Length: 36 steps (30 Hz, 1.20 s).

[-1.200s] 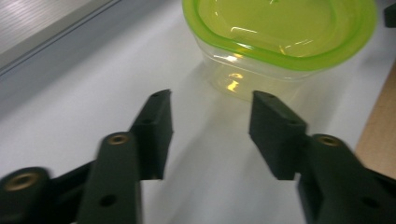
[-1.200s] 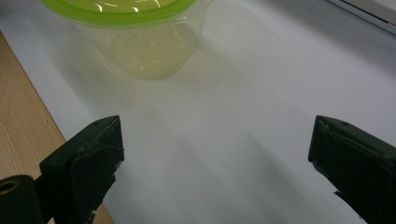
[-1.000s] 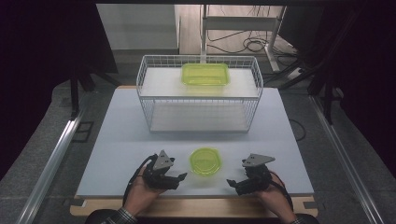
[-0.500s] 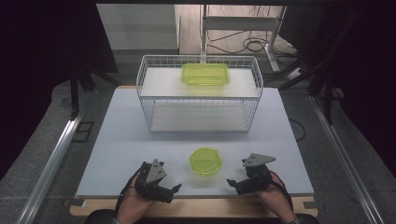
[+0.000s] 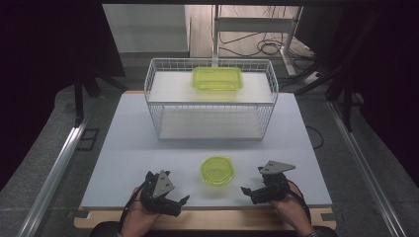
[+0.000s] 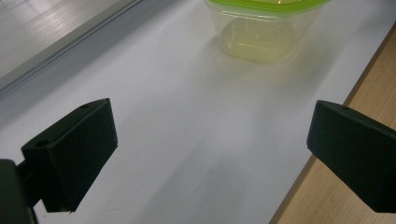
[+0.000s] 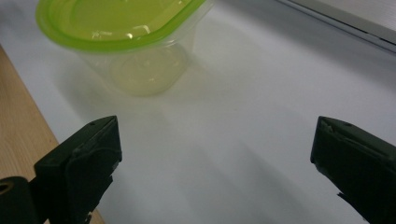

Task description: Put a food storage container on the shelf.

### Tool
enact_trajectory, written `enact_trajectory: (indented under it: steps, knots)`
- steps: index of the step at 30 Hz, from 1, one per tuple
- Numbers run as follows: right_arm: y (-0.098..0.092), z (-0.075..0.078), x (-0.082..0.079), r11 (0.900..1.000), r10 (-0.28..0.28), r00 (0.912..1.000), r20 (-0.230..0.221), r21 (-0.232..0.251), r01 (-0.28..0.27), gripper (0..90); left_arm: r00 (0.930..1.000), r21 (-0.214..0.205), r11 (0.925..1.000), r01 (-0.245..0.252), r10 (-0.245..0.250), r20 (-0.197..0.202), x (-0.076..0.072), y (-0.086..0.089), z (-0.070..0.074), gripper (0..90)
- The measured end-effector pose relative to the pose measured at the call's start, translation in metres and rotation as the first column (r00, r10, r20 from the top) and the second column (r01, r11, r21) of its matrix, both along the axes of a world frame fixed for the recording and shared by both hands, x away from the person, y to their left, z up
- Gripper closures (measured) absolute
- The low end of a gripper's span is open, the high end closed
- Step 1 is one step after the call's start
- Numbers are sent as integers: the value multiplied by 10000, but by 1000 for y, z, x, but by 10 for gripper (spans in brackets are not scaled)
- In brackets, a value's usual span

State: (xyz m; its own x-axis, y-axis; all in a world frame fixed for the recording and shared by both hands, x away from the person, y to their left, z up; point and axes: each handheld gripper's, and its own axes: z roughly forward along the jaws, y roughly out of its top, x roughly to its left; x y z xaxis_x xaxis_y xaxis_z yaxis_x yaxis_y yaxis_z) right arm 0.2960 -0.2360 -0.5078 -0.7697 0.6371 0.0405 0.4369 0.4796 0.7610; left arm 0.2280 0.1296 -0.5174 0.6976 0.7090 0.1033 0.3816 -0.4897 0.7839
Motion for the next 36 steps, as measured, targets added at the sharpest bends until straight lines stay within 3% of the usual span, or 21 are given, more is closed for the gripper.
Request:
enact_trajectory:
  steps: [2,9,12,15,18,20,24,31,36]
  knots:
    - [-1,0,1,9993,-53,9998,-190,373,60,21,10000,-11,10000,-8,8,2,0,1,0,19]
    - [1,2,2,9991,-145,9992,-372,392,160,31,10000,90,9999,-53,53,58,-2,3,1,19]
    - [3,5,3,9982,-439,9985,-325,390,451,0,9999,163,9998,-97,96,80,-4,4,2,18]
    - [3,11,7,9936,-753,9954,-599,800,800,8,9999,161,9998,-124,122,110,-4,5,2,18]
    - [2,16,11,9897,-810,9935,-804,1115,897,73,9999,202,9997,-118,116,123,-4,5,3,18]
    - [2,21,15,9865,-725,9908,-1145,1383,882,116,9998,229,9997,-113,110,149,-5,5,3,18]
    - [7,25,20,9878,-379,9895,-1392,1445,582,173,9998,275,9995,-130,126,166,-5,5,3,18]
    - [19,33,32,9911,-193,9902,-1381,1278,371,251,9998,350,9993,-127,121,175,-5,5,3,19]
    - [26,32,46,9882,-71,9808,-1948,1486,367,288,9998,497,9987,-59,50,196,-5,4,2,19]
